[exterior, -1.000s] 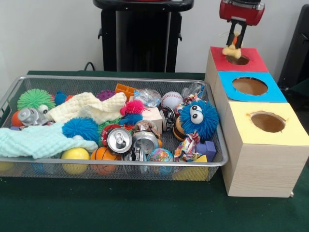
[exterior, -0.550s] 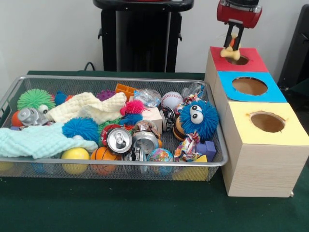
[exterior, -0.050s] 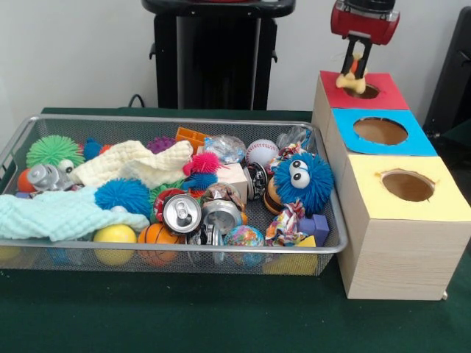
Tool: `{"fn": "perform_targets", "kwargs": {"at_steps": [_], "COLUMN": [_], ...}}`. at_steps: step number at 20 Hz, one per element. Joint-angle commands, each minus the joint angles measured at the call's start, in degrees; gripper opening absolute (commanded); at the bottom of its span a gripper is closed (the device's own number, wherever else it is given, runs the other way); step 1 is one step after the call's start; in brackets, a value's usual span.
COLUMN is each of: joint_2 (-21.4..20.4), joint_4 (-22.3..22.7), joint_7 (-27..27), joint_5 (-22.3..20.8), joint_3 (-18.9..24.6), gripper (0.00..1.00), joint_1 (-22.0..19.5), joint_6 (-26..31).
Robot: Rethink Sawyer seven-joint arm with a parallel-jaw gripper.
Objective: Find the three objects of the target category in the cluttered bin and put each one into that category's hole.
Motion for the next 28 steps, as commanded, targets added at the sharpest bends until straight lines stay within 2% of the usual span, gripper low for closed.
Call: {"fn": "perform_targets", "kwargs": {"at_steps": [1, 9, 21, 23, 24, 28], "joint_2": [6.8, 8.1, 9.2, 9.2, 9.2, 9.0], "joint_4": [-4.8, -7.3, -9.2, -9.0, -8.7, -8.3], "joint_7": [12.9, 14.7, 14.7, 14.3, 13.6, 12.7], "joint_5": [2.2, 4.6, 6.9, 6.9, 6.8, 6.2], "joint_3": [3.8, 2.9, 2.1, 2.2, 2.6, 2.9], "gripper": [0.00, 0.00, 0.00, 0.00, 1.00, 1.00], "joint_1": [0.1, 2.7, 4.3, 4.1, 3.7, 3.2], "joint_6": [-3.0, -1.1, 0.1, -1.2, -2.1, -3.2]}}
